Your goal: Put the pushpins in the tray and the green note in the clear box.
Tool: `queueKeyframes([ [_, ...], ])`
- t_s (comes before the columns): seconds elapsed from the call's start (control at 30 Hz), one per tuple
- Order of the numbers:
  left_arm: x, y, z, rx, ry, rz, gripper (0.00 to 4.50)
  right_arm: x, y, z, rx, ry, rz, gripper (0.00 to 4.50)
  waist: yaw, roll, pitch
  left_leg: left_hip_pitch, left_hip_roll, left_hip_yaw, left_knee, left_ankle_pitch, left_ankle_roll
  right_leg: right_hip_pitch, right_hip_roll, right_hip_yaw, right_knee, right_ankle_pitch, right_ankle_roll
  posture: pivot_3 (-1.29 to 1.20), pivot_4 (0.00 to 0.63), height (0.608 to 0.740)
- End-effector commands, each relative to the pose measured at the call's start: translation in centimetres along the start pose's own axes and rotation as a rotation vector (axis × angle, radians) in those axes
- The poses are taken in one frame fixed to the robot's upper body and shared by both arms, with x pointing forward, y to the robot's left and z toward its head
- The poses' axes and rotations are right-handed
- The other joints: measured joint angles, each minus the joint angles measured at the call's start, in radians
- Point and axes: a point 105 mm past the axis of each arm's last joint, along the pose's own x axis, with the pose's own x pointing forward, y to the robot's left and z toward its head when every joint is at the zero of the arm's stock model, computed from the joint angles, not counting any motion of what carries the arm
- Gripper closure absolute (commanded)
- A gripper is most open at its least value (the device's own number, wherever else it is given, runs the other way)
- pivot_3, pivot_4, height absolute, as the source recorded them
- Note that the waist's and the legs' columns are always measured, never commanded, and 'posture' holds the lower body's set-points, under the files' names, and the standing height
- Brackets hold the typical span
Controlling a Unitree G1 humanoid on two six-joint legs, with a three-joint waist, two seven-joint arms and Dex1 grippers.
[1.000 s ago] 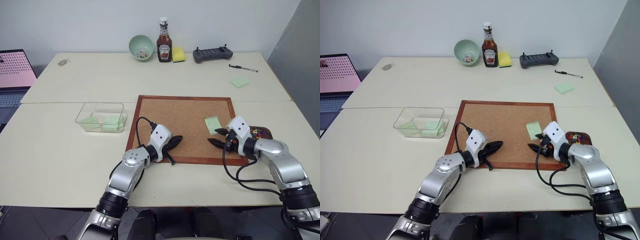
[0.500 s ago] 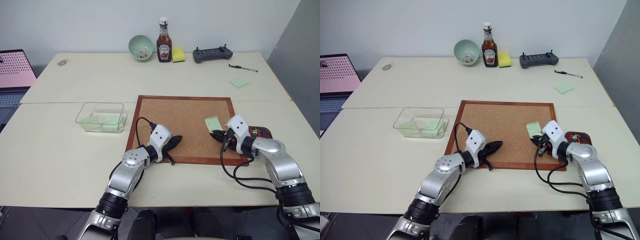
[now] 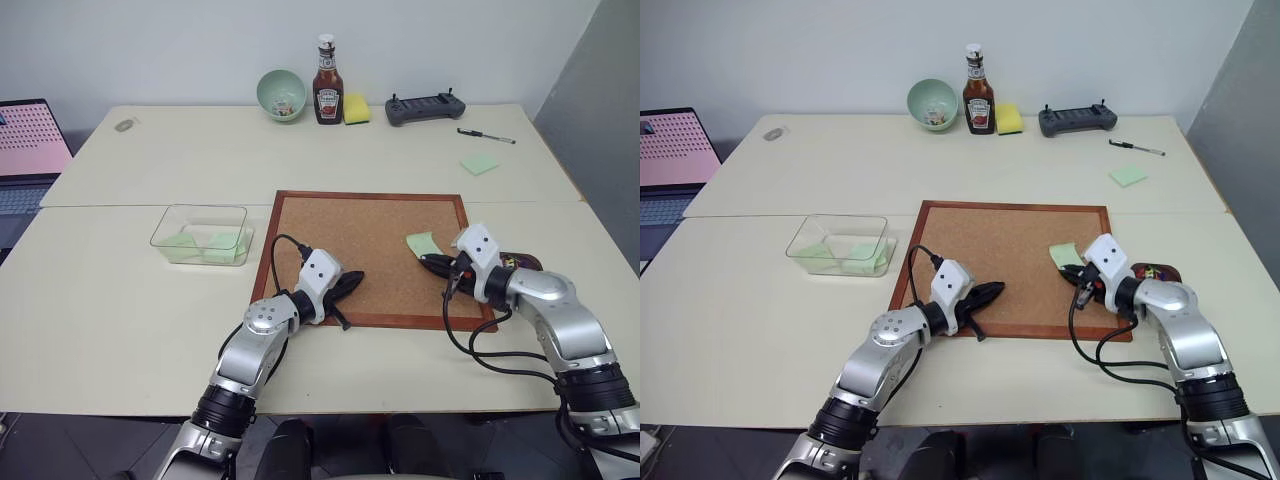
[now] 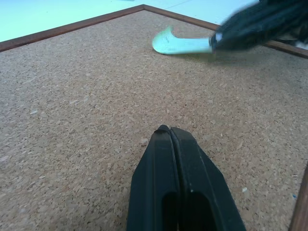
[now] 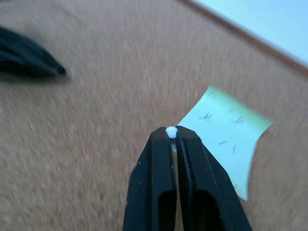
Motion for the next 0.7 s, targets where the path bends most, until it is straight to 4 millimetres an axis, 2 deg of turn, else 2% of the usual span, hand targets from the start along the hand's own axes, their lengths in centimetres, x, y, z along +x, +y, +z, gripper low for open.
queueKeyframes([
  [0.03,-0.2,-0.1,-0.8,-0.032,0.025,-0.001,4.5,-0.6,-0.2,2.1,-0.064,-0.053,0.004,4.48,0.0,0.0,0.0,0.0,0.0,0.0,0.0,0.0,0.0,0.0,0.0,0.0,0.0,0.0,0.0,0.0,0.15,0.74],
  [0.13,-0.2,0.2,-0.4,-0.049,0.011,0.01,4.5,-0.6,0.0,2.2,-0.074,-0.052,0.016,4.48,0.0,0.0,0.0,0.0,0.0,0.0,0.0,0.0,0.0,0.0,0.0,0.0,0.0,0.0,0.0,0.0,0.15,0.74],
  [0.23,-0.3,0.8,0.8,-0.111,-0.034,0.041,4.1,-0.5,0.3,2.4,-0.082,-0.06,0.024,4.5,0.0,0.0,0.0,0.0,0.0,0.0,0.0,0.0,0.0,0.0,0.0,0.0,0.0,0.0,0.0,0.0,0.15,0.74],
  [0.47,0.0,1.1,4.0,-0.2,-0.118,0.036,2.99,-0.3,0.6,2.5,-0.098,-0.065,0.032,4.5,0.001,-0.002,0.001,-0.001,0.0,0.0,0.0,0.0,0.0,-0.001,0.0,0.0,0.0,0.0,0.0,0.0,0.15,0.74],
  [0.6,0.7,1.6,5.7,-0.317,-0.158,0.058,2.23,-0.3,0.7,2.8,-0.125,-0.071,0.036,4.5,0.002,-0.003,0.002,-0.002,0.0,-0.001,0.0,0.0,0.0,-0.001,0.0,-0.001,0.0,0.0,0.0,0.0,0.15,0.74],
  [0.7,1.3,0.8,7.0,-0.399,-0.187,0.002,1.71,-0.3,0.9,3.0,-0.144,-0.075,0.044,4.5,0.002,-0.004,0.002,-0.002,0.0,-0.001,0.0,0.0,0.0,-0.001,0.0,-0.001,-0.001,0.0,0.0,0.0,0.15,0.74],
])
